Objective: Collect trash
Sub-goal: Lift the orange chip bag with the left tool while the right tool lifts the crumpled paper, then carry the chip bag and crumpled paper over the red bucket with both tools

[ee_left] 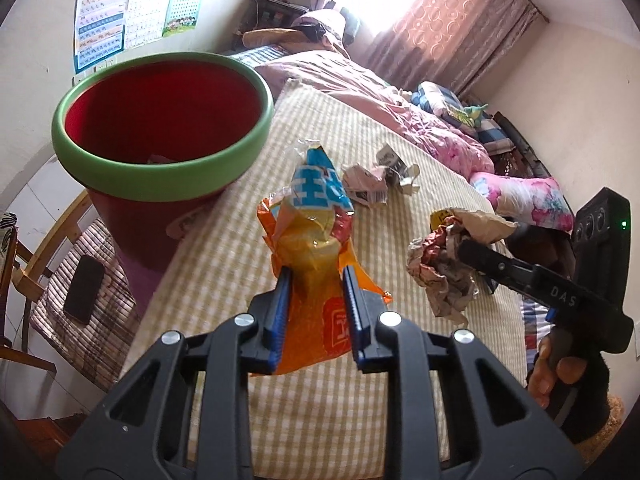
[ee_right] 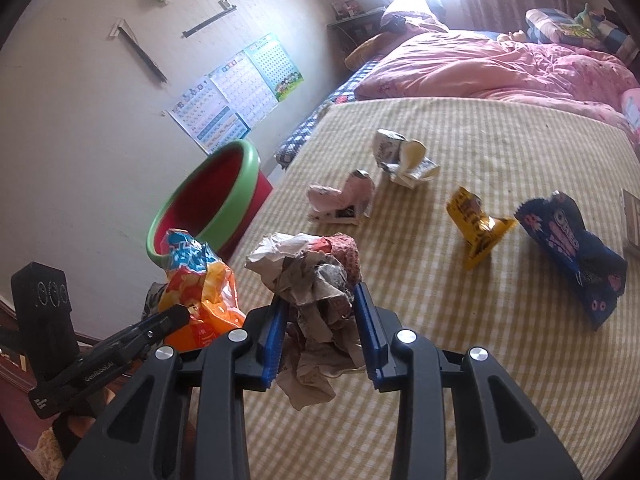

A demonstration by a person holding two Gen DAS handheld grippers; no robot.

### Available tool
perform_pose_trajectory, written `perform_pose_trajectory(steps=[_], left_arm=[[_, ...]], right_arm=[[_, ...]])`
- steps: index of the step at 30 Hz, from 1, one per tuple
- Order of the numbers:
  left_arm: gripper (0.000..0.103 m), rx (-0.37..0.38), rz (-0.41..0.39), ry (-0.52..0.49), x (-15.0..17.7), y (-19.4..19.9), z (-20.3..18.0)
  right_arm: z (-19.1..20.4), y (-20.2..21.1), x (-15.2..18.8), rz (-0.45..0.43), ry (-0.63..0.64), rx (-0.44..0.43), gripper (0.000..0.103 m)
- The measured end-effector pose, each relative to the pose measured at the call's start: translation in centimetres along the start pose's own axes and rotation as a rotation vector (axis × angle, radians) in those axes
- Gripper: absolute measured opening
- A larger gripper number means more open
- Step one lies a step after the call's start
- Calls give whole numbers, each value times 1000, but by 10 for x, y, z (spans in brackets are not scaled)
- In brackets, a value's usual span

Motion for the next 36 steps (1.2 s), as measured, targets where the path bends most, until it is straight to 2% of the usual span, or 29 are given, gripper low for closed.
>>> perform_pose_trajectory(steps=[11,27,36], left_arm=[[25,6,-20,-10,-12,8,9],[25,20,-87,-32,-47,25,28],[25,19,-94,-32,-59,28,43]], right_arm=[[21,-5,-11,-12,4,-16,33],[39,-14,-22,-22,1,-2,33],[54,-28,-27,-16,6,-4,33]])
Point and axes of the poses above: each gripper's, at about its wrist camera, not at the fingertips, and y roughly against the way its jaws point, z to its left, x to its underside, the point moved 8 cm from there along -y, roughly the way its jaws point, and after that the axes turned 6 degrees about x, right-handed, at the moved point
